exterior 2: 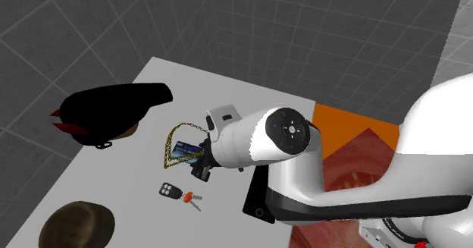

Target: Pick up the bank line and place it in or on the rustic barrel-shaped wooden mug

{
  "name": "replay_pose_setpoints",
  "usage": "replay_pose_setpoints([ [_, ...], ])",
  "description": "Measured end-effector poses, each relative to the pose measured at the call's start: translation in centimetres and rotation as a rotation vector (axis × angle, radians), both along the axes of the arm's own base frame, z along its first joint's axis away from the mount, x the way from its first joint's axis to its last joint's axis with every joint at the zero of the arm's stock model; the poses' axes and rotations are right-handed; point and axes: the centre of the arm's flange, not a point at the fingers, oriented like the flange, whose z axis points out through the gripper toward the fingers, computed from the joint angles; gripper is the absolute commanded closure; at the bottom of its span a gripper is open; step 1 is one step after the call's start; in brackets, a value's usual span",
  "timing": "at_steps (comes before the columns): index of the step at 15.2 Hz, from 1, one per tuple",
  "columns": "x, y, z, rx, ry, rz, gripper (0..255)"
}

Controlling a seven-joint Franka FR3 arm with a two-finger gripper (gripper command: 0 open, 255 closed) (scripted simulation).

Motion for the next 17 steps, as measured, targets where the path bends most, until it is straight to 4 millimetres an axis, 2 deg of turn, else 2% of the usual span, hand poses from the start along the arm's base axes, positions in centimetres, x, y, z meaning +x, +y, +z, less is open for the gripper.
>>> replay_pose_setpoints([
  [17,-0.1,-0.1,8.9,0.003,0.002,-0.002,255],
])
